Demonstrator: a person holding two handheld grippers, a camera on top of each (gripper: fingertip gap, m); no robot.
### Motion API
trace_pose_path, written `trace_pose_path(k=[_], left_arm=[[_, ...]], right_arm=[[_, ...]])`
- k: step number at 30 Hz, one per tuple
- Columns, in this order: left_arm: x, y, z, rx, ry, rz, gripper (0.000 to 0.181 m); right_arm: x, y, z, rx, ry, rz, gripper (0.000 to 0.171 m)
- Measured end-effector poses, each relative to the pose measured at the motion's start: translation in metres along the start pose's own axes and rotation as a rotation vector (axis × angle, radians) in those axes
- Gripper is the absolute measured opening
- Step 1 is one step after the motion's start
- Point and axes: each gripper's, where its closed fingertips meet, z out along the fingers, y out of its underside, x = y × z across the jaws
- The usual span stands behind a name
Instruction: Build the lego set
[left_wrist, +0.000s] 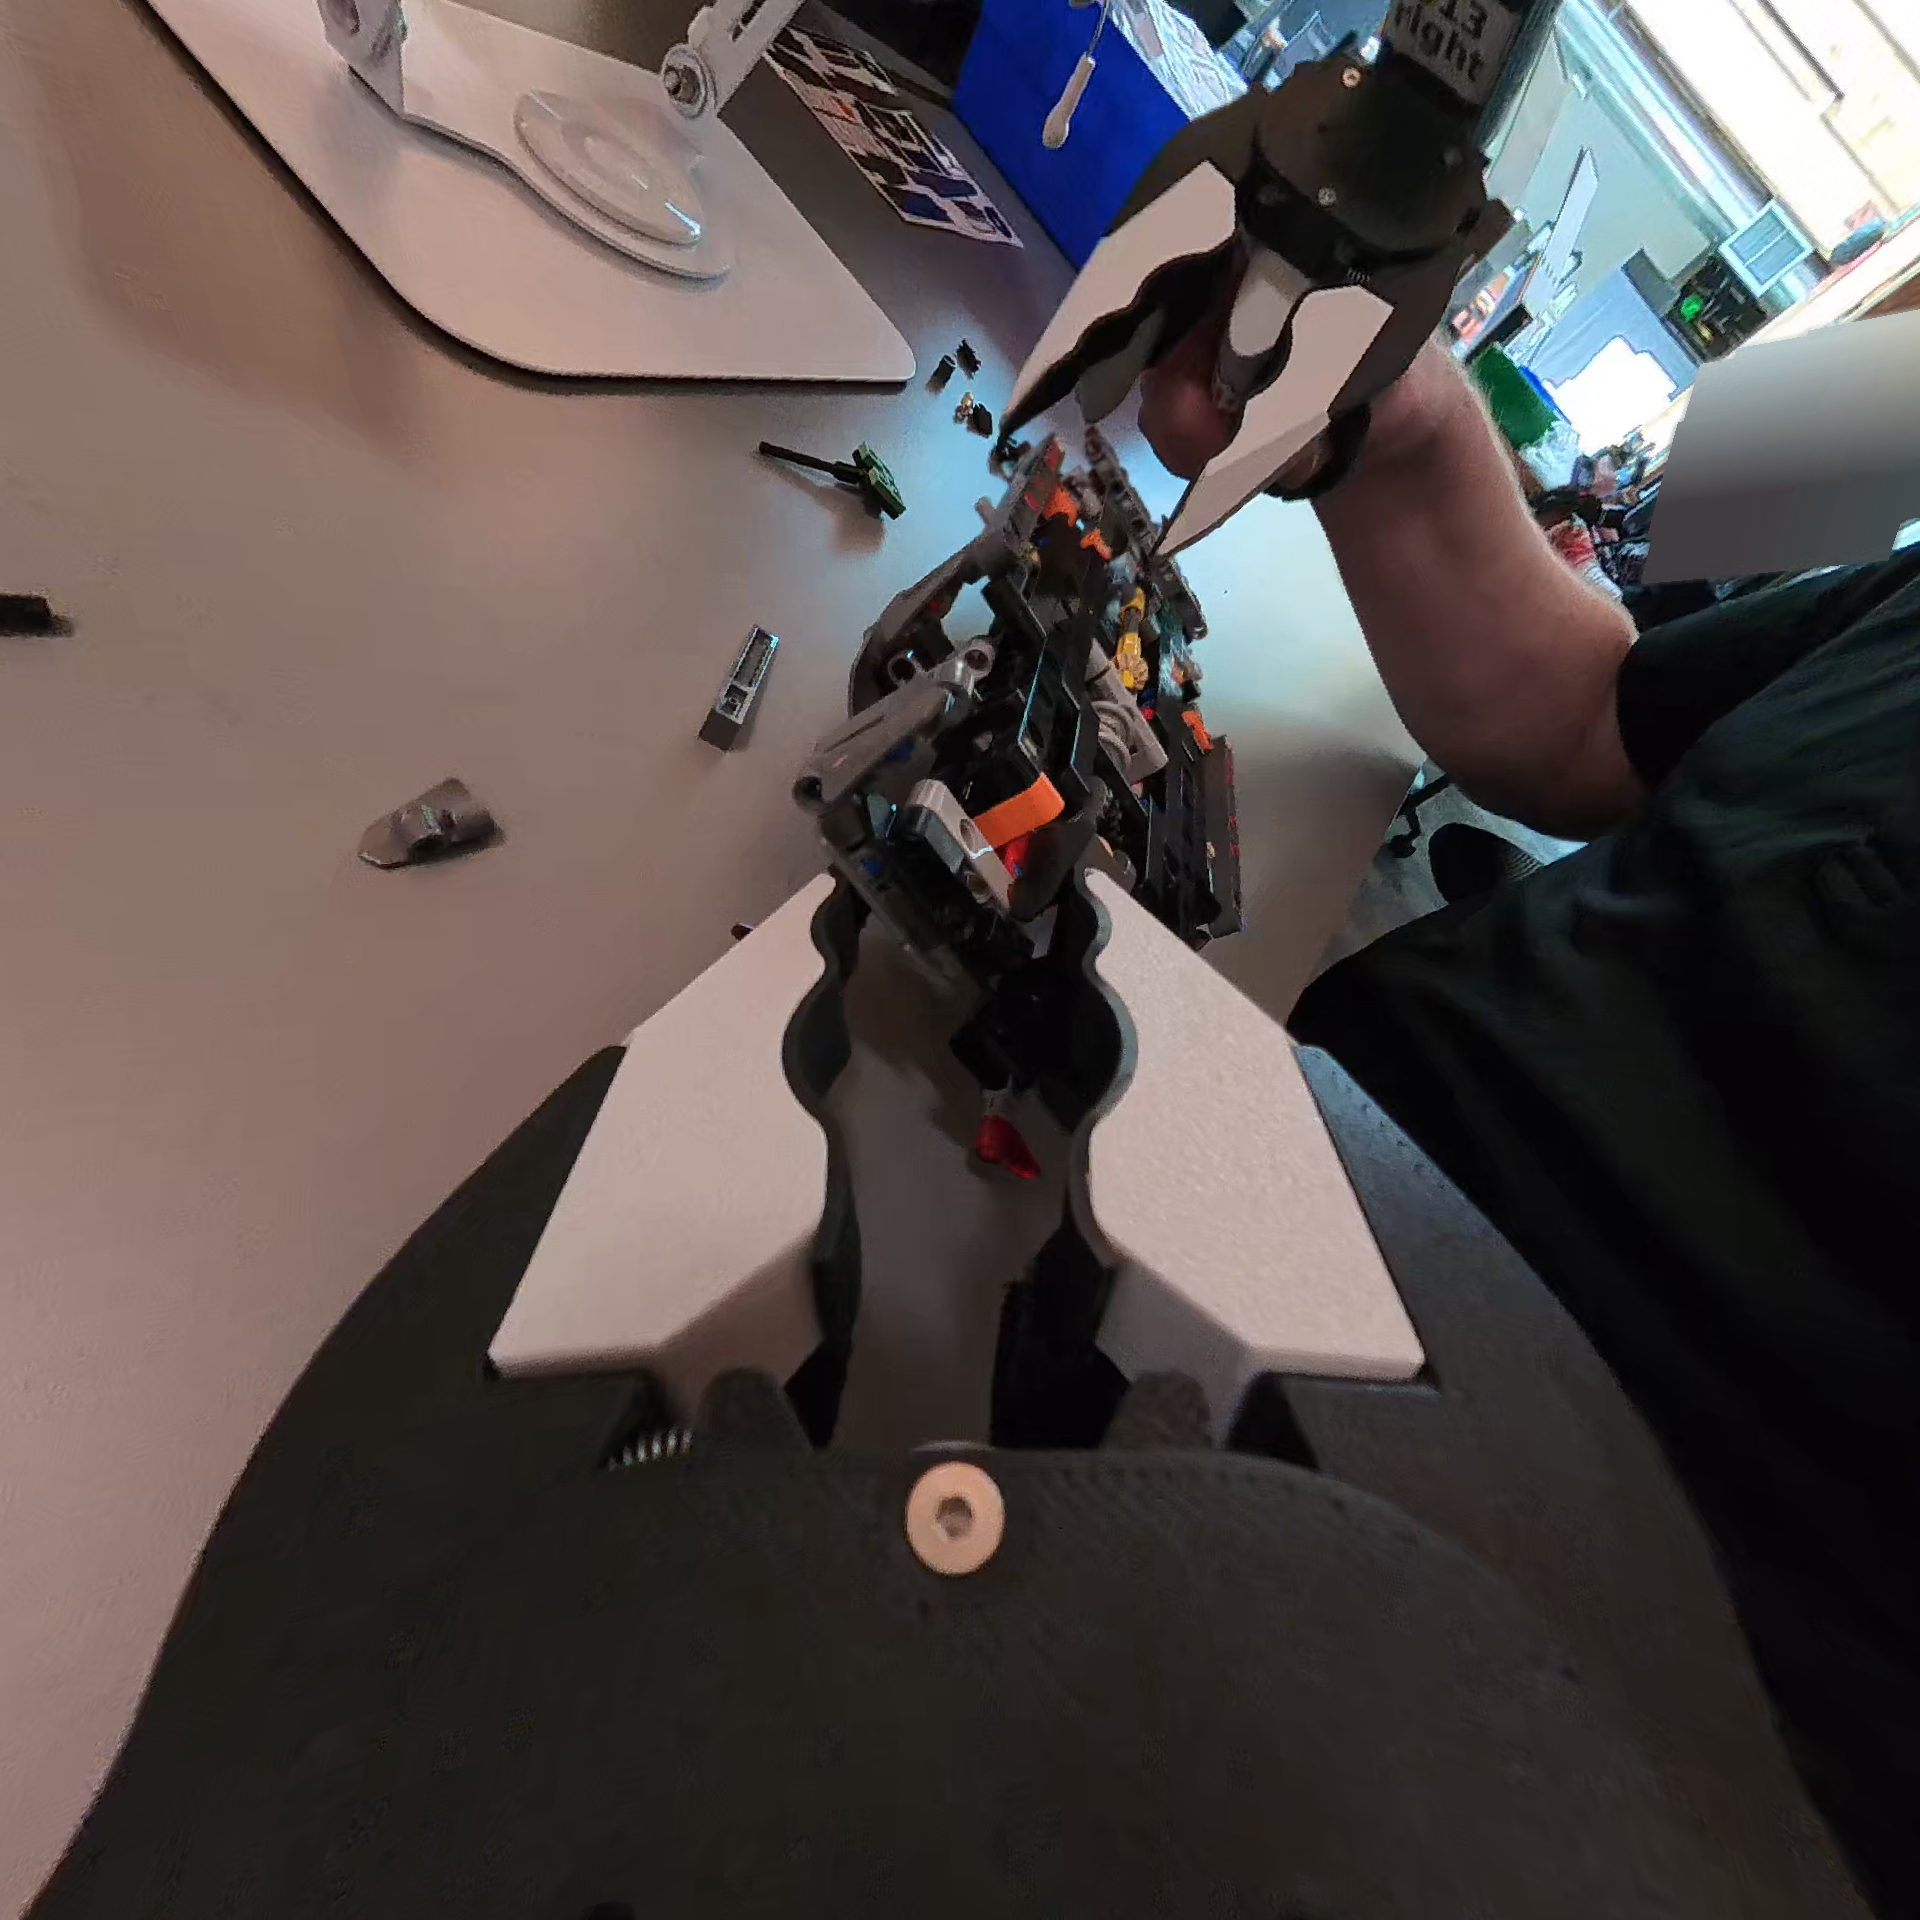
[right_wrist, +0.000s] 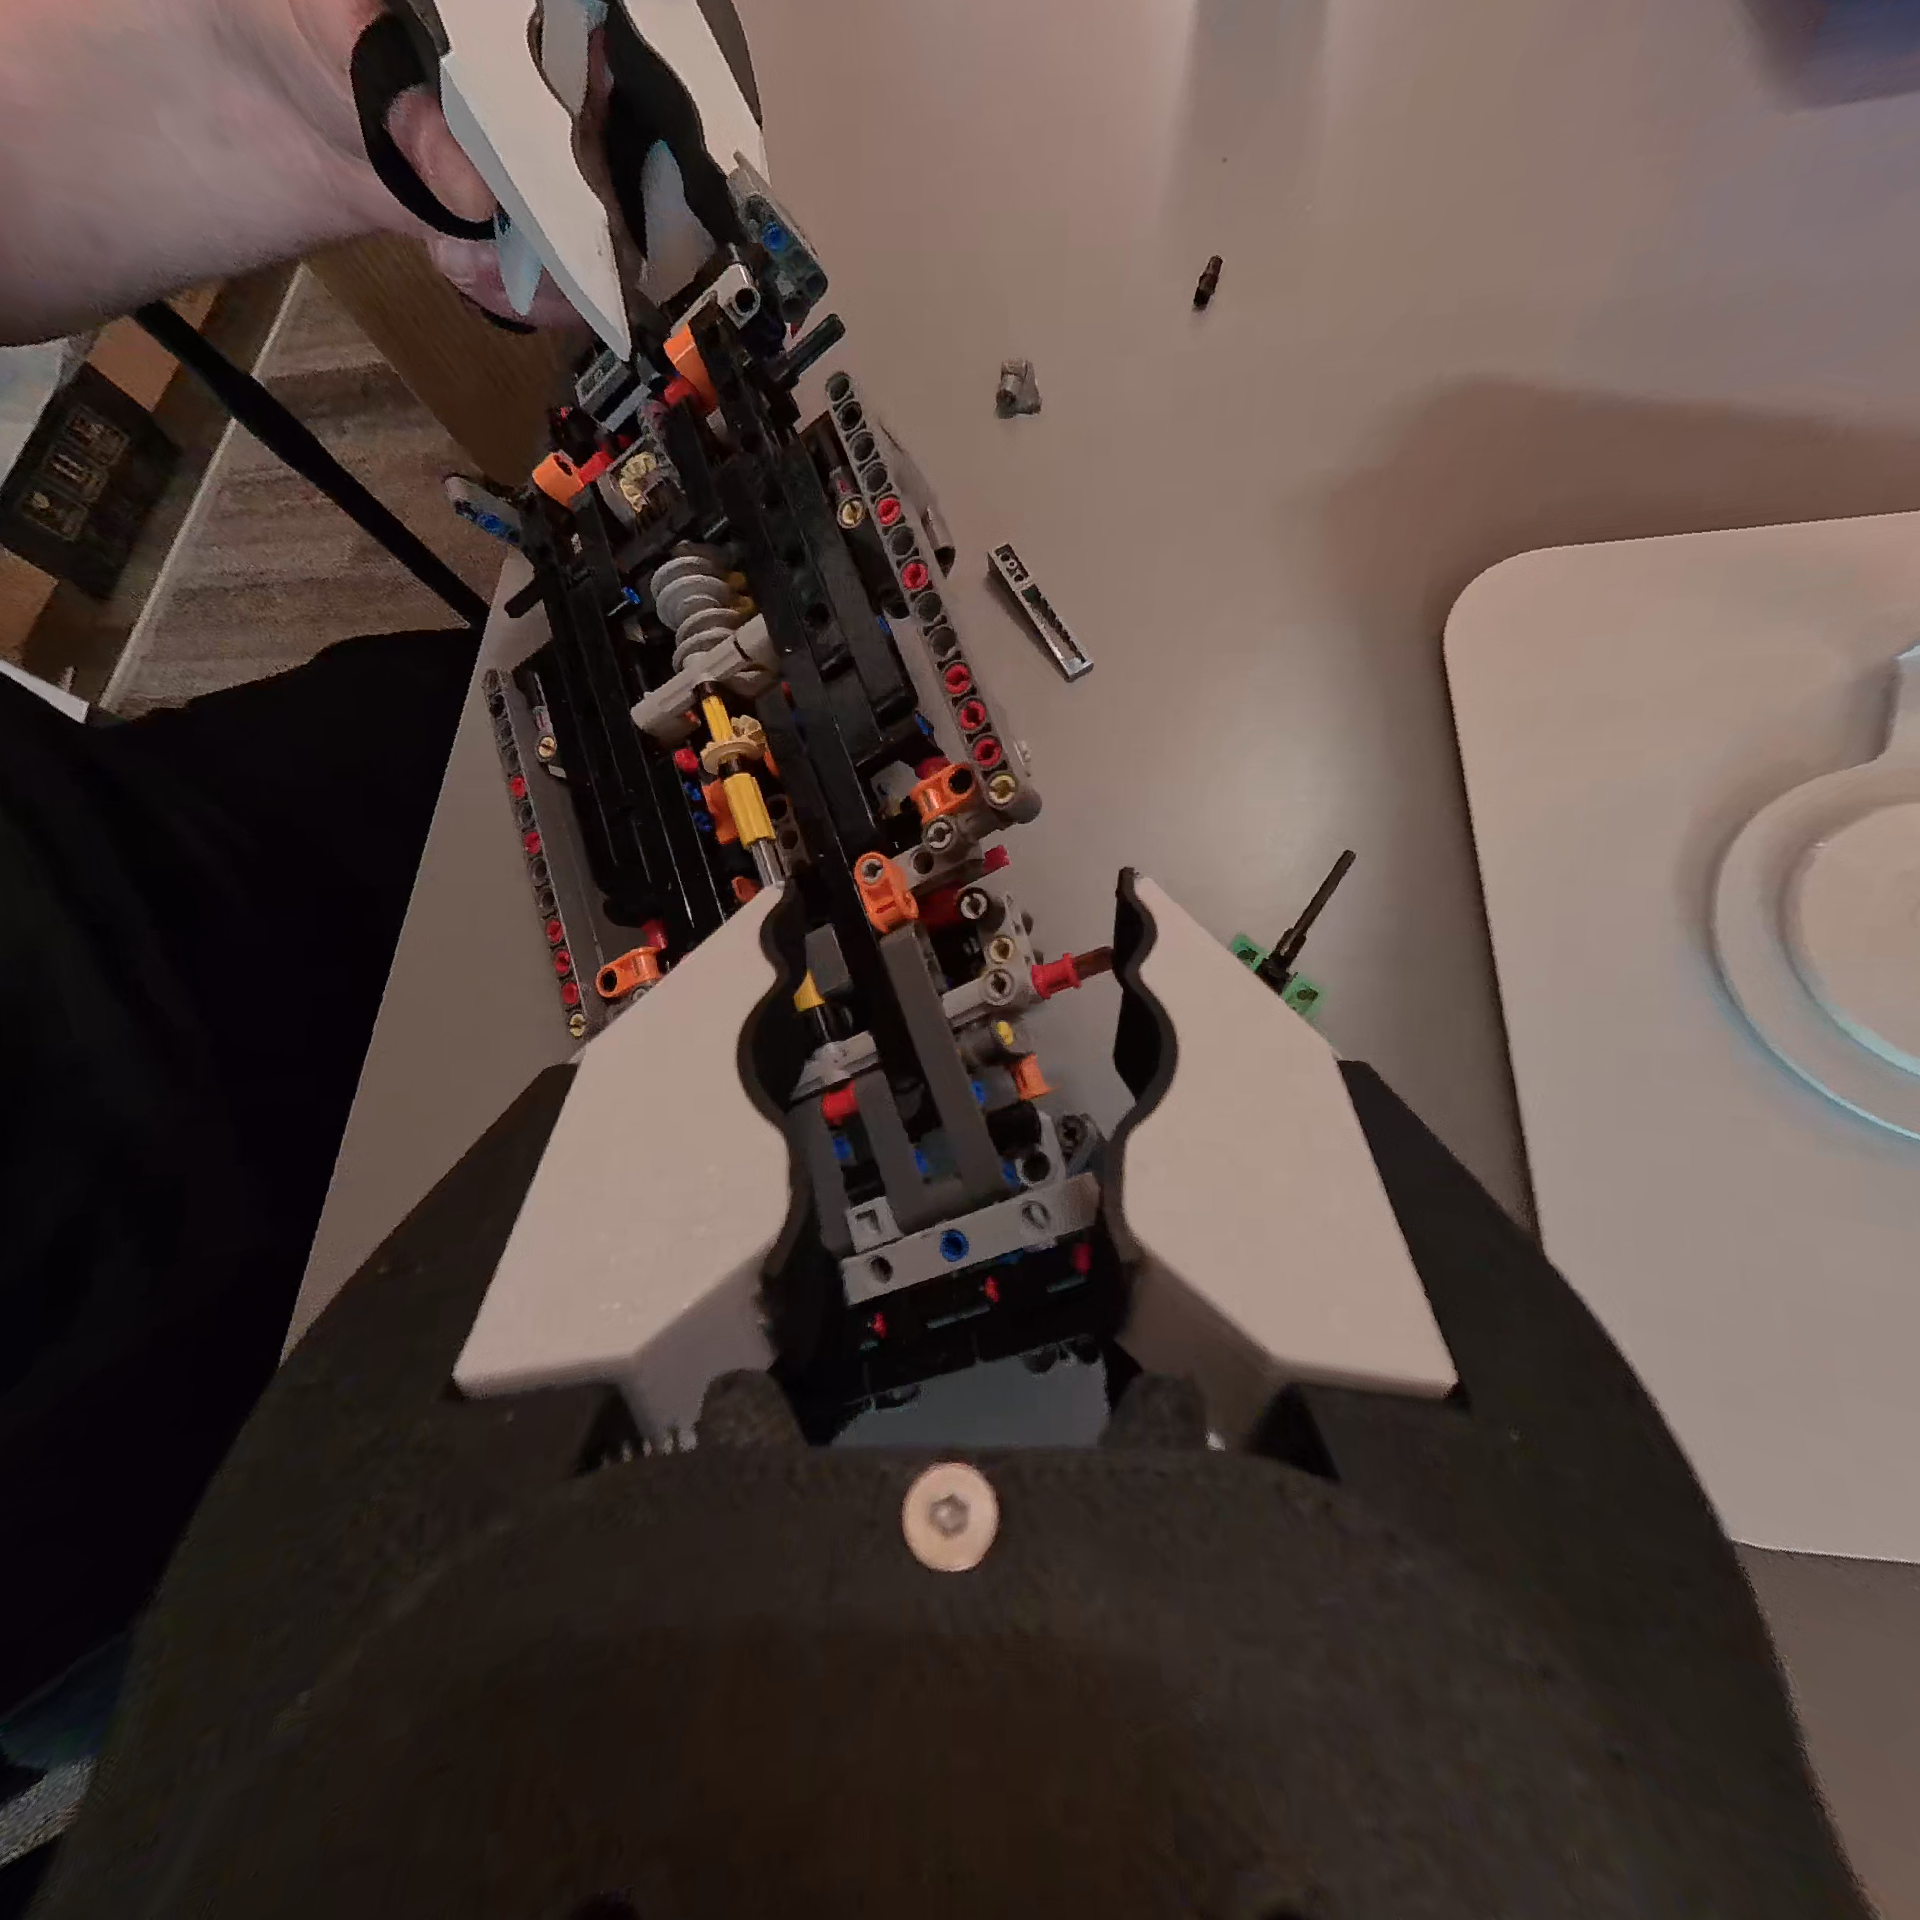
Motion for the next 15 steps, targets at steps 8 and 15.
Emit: trace_pose_path(k=[8,15], left_arm=[[0.002,0.0,0.002,-0.01,-0.004,0.04,0.037],[0.005,0.001,0.005,-0.015,0.002,0.062,0.037]], right_arm=[[-0.005,0.009,0.002,-0.089,-0.047,-0.008,0.066],[-0.007,0.011,0.004,-0.117,-0.022,-0.026,0.058]])
